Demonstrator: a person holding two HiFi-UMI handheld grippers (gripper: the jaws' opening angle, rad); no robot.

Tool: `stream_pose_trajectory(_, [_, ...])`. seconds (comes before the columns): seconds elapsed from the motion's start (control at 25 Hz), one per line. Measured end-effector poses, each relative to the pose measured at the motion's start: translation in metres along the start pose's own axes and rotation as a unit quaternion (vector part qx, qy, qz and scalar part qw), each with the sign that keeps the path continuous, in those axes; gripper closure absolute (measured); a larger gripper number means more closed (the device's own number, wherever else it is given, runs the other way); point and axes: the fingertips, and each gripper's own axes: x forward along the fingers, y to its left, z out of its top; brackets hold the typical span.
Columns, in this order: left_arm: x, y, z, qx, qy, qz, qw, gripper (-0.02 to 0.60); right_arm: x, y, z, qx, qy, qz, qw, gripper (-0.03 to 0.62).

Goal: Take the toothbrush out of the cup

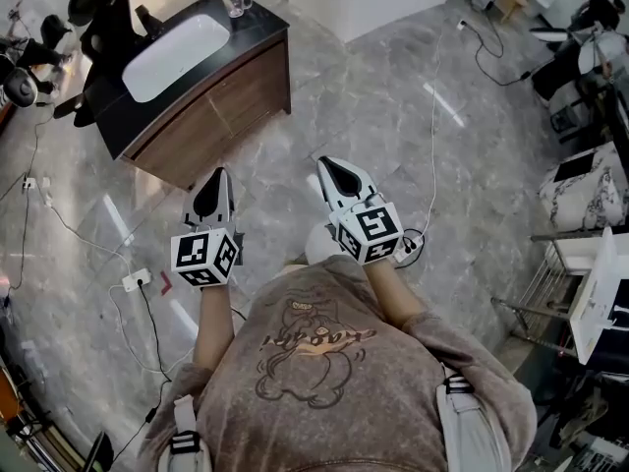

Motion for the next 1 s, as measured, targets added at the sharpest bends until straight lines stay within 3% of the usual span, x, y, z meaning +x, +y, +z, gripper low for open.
stream_pose_trajectory(0.48, [0.069, 0.032, 0.009, -0.004, -0.005, -0.01, 0.9999, 0.565, 0.06, -0.039, 0.01, -0.035, -0.005, -0.013, 0.999, 0.579])
stream_pose_trajectory(1.0, [0.197, 0.068, 0.028, -0.013, 0.005, -0.001, 0.9999, 0.565, 0.169, -0.131, 0.034, -0.026, -0.004, -0.004, 1.0, 0.579])
